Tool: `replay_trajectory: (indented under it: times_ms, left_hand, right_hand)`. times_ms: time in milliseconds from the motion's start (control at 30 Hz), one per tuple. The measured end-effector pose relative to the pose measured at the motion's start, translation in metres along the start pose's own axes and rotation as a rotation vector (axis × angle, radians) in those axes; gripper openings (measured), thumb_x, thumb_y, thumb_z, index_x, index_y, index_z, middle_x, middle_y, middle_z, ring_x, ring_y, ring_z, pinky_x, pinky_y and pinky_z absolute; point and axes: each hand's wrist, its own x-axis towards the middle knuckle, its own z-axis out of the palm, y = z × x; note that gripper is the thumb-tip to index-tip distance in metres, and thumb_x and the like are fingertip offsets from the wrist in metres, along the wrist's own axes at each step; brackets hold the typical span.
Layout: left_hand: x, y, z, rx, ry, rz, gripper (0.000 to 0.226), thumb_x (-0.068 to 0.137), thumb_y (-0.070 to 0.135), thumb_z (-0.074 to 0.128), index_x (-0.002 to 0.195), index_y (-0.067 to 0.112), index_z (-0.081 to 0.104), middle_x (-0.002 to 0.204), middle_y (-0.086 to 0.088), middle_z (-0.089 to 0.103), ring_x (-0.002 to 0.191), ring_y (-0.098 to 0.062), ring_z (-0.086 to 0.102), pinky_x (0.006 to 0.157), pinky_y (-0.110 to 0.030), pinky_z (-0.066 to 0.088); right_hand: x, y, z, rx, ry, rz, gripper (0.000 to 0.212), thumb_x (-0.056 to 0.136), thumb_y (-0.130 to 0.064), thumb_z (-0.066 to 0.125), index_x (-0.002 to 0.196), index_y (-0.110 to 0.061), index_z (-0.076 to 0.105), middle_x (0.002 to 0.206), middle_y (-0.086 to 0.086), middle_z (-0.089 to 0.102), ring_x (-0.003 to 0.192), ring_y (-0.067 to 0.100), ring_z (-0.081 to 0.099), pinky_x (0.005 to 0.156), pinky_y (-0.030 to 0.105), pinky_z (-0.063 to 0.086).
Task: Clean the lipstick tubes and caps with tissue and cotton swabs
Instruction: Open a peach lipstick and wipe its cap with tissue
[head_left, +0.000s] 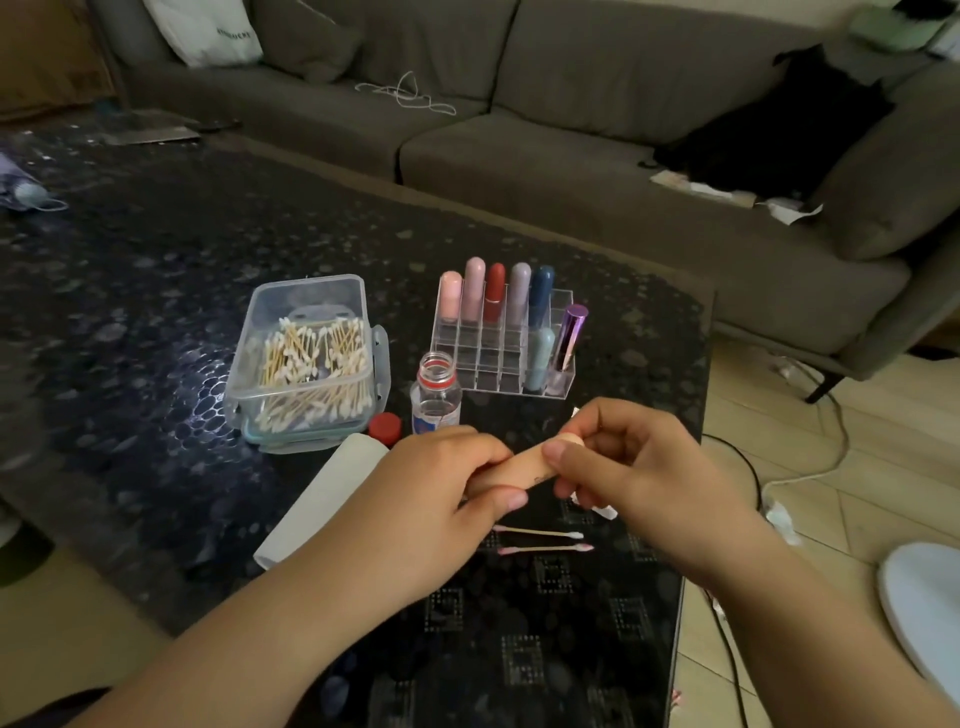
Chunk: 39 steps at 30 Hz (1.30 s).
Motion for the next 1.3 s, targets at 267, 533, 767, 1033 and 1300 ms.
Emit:
replay_trajectory:
  times_ms: [267, 533, 767, 1033, 1300]
  left_hand:
    - [0.007, 0.005, -0.002, -0.063, -0.019, -0.021, 0.014, 0.086, 0.039, 0.060, 0.098, 0.031, 0.065, 0.078, 0.015, 0.056, 0.085, 0.002, 0.051, 0.068, -0.010, 0.038]
    - [0.007, 0.002, -0.006, -0.034, 0.002, -0.083, 0.009, 0.086, 0.039, 0.061, 0.091, 0.032, 0.064, 0.079, 0.015, 0.059, 0.079, 0.001, 0.053, 0.068, -0.015, 0.041]
    - [0.002, -0.005, -0.012, -0.180, 0.083, -0.219, 0.010, 0.081, 0.035, 0.067, 0.091, 0.033, 0.067, 0.079, 0.016, 0.065, 0.080, 0.006, 0.056, 0.069, -0.016, 0.047]
    - [0.006, -0.008, -0.010, -0.346, 0.129, -0.299, 0.016, 0.078, 0.027, 0.072, 0.088, 0.036, 0.064, 0.084, 0.016, 0.068, 0.079, 0.006, 0.061, 0.073, -0.014, 0.050]
    - [0.005, -0.009, -0.007, -0.364, 0.118, -0.305, 0.005, 0.079, 0.032, 0.068, 0.084, 0.034, 0.066, 0.080, 0.020, 0.068, 0.076, 0.003, 0.064, 0.071, -0.017, 0.050]
  right_hand:
    - [0.009, 0.000, -0.005, 0.180, 0.014, 0.027, 0.017, 0.076, -0.020, 0.069, 0.075, -0.004, 0.061, 0.053, 0.004, 0.061, 0.048, 0.009, 0.048, 0.047, 0.016, 0.039]
    - [0.021, 0.006, -0.018, 0.458, 0.222, 0.054, 0.041, 0.088, -0.004, 0.055, 0.048, -0.017, 0.053, 0.048, 0.001, 0.045, 0.042, 0.007, 0.037, 0.039, 0.014, 0.031]
    - [0.022, 0.018, -0.026, 0.237, 0.167, 0.106, 0.003, 0.085, -0.008, 0.063, 0.082, -0.006, 0.063, 0.066, 0.007, 0.069, 0.059, 0.012, 0.059, 0.057, 0.019, 0.049]
    - [0.027, 0.038, 0.008, -0.713, 0.100, -0.003, 0.016, 0.083, -0.039, 0.067, 0.096, -0.031, 0.065, 0.095, -0.014, 0.056, 0.085, 0.002, 0.051, 0.065, 0.008, 0.037]
    - [0.032, 0.048, 0.013, -0.816, 0.073, -0.053, 0.036, 0.086, -0.044, 0.063, 0.119, -0.031, 0.062, 0.090, -0.017, 0.038, 0.091, 0.001, 0.038, 0.072, 0.013, 0.033]
